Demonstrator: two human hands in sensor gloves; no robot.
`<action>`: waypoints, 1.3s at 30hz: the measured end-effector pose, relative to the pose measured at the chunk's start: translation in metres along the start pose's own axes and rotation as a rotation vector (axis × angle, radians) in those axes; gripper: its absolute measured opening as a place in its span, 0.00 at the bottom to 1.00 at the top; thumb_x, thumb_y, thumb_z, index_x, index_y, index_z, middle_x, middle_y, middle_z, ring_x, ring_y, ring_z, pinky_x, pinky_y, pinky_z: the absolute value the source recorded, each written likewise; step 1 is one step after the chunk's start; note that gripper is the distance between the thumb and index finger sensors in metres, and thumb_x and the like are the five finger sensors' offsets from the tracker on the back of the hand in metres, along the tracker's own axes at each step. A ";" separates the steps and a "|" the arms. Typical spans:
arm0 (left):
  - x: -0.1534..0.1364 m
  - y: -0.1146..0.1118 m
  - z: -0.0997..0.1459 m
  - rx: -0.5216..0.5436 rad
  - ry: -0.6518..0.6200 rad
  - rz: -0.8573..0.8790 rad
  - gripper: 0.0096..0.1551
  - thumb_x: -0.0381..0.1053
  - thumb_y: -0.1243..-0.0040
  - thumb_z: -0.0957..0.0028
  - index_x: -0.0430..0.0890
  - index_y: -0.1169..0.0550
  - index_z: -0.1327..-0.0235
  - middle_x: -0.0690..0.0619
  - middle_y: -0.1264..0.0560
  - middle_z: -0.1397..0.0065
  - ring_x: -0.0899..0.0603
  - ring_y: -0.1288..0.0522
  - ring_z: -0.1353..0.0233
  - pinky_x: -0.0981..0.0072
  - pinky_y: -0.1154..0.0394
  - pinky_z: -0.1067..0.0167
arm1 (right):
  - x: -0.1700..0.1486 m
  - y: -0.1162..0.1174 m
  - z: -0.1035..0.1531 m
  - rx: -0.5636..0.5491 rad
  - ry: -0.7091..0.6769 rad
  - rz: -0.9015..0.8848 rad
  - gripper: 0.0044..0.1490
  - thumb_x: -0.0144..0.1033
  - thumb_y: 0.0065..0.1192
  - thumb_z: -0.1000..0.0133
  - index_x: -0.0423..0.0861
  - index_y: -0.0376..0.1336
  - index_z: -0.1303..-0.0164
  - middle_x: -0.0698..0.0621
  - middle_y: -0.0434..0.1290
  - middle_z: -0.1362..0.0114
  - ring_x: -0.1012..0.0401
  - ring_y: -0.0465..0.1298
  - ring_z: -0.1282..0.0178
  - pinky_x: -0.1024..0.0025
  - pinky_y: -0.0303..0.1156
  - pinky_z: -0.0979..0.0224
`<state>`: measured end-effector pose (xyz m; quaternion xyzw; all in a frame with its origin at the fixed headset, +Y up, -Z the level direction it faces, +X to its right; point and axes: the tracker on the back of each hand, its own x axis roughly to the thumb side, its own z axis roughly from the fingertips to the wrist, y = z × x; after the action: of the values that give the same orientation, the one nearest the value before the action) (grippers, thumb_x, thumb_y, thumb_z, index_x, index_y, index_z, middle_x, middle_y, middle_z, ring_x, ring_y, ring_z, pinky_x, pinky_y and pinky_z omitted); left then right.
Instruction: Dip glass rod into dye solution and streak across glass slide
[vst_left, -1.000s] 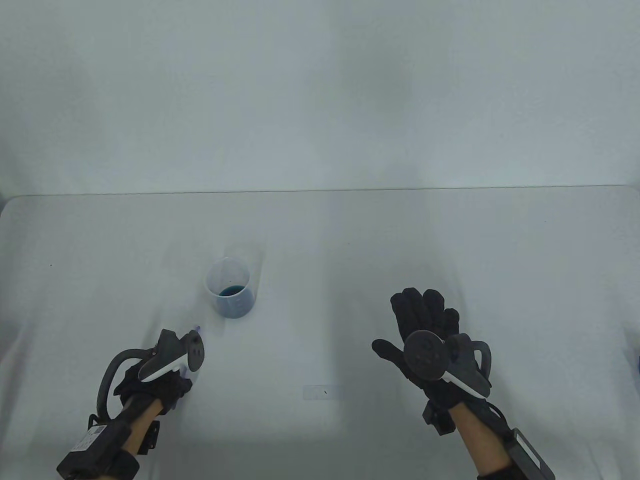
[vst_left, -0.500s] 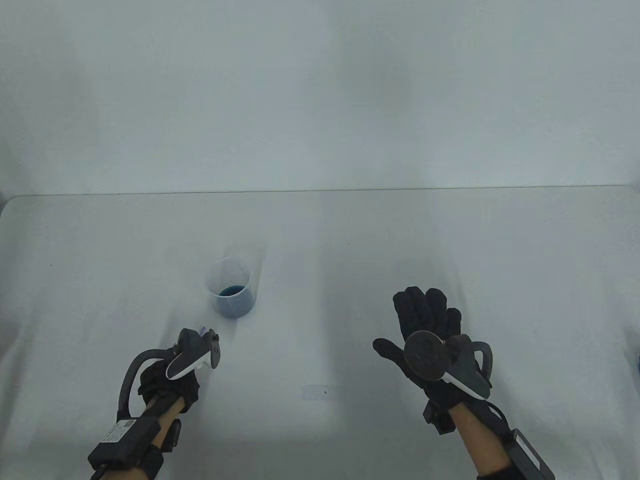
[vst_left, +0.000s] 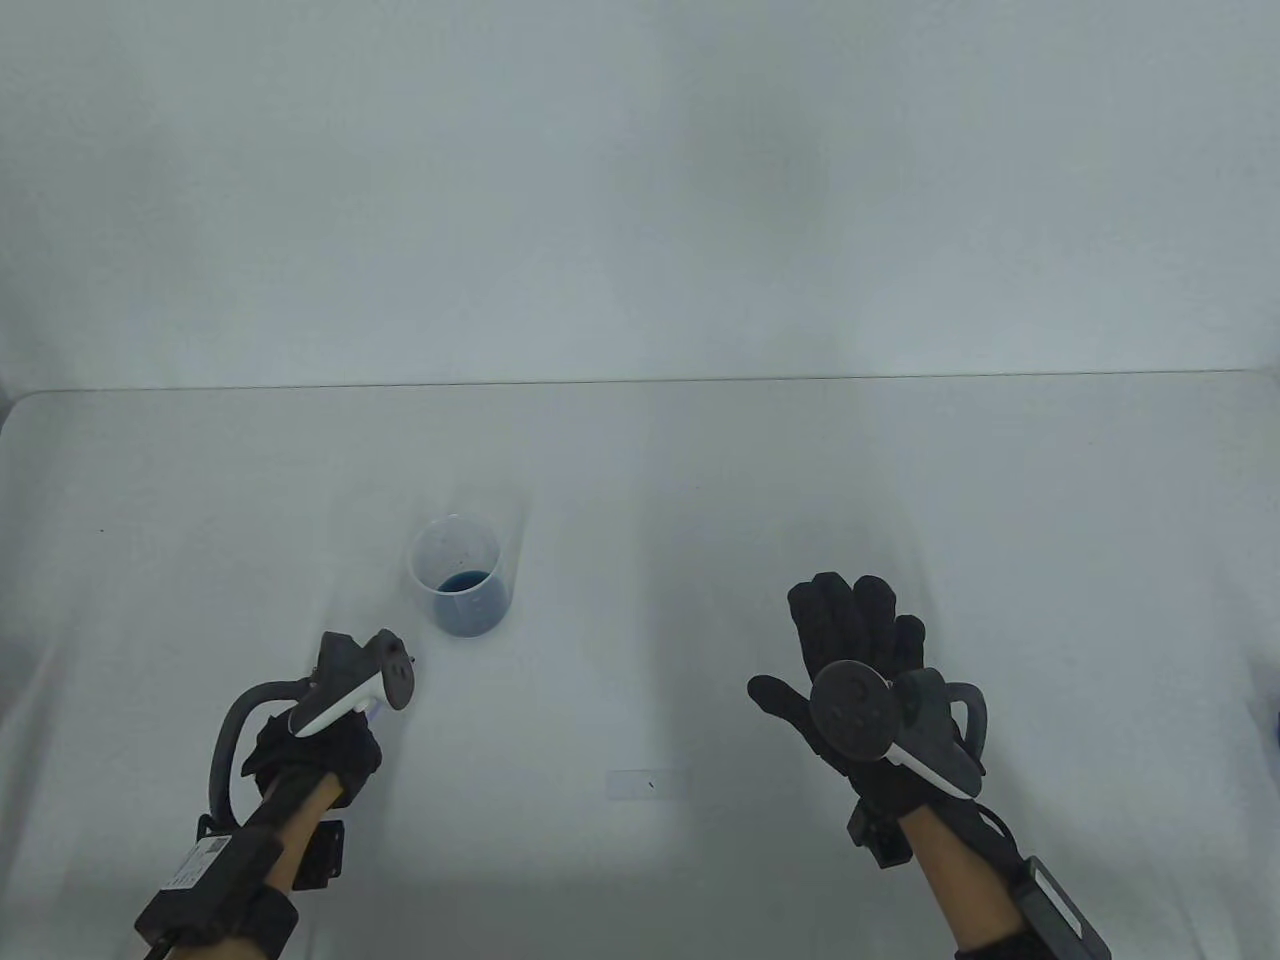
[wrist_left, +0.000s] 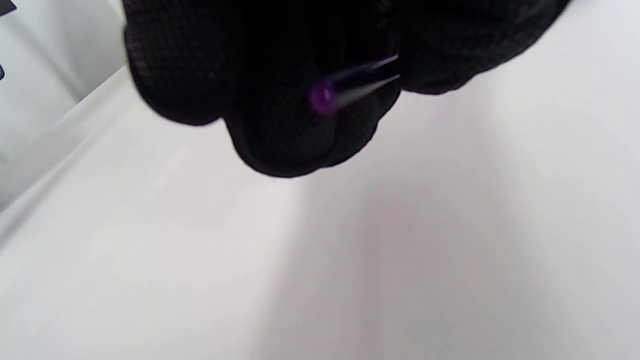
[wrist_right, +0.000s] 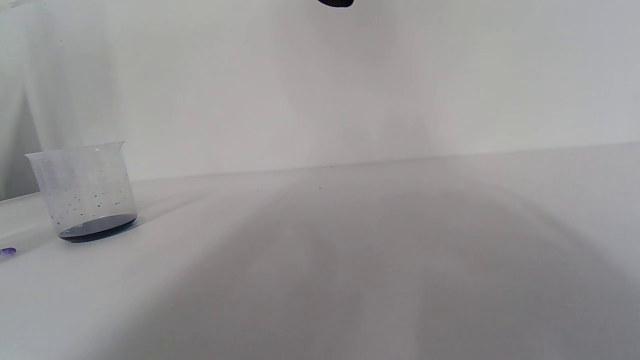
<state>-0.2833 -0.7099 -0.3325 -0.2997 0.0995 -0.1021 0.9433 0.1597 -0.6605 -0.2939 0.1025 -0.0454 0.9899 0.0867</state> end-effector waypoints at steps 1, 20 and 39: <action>-0.004 0.007 0.005 0.005 -0.014 0.019 0.26 0.53 0.40 0.41 0.38 0.21 0.38 0.43 0.16 0.44 0.44 0.13 0.53 0.52 0.19 0.50 | 0.000 0.000 0.000 0.001 0.001 0.003 0.59 0.74 0.36 0.47 0.47 0.38 0.14 0.45 0.42 0.08 0.37 0.43 0.11 0.31 0.46 0.19; -0.024 0.163 0.069 0.403 -0.016 0.049 0.24 0.49 0.40 0.40 0.39 0.19 0.37 0.46 0.17 0.48 0.45 0.16 0.55 0.50 0.20 0.48 | -0.001 0.000 0.000 0.018 0.019 0.017 0.58 0.73 0.36 0.47 0.47 0.38 0.14 0.45 0.42 0.08 0.37 0.43 0.11 0.31 0.45 0.19; 0.070 0.136 -0.015 0.343 -0.013 -0.196 0.24 0.52 0.36 0.45 0.43 0.18 0.40 0.50 0.17 0.50 0.47 0.17 0.56 0.52 0.21 0.48 | -0.001 0.002 -0.001 0.039 0.017 0.028 0.58 0.73 0.36 0.47 0.47 0.38 0.14 0.45 0.42 0.08 0.36 0.43 0.11 0.31 0.45 0.19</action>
<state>-0.2014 -0.6270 -0.4334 -0.1433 0.0450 -0.2072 0.9667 0.1596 -0.6624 -0.2955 0.0952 -0.0268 0.9925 0.0714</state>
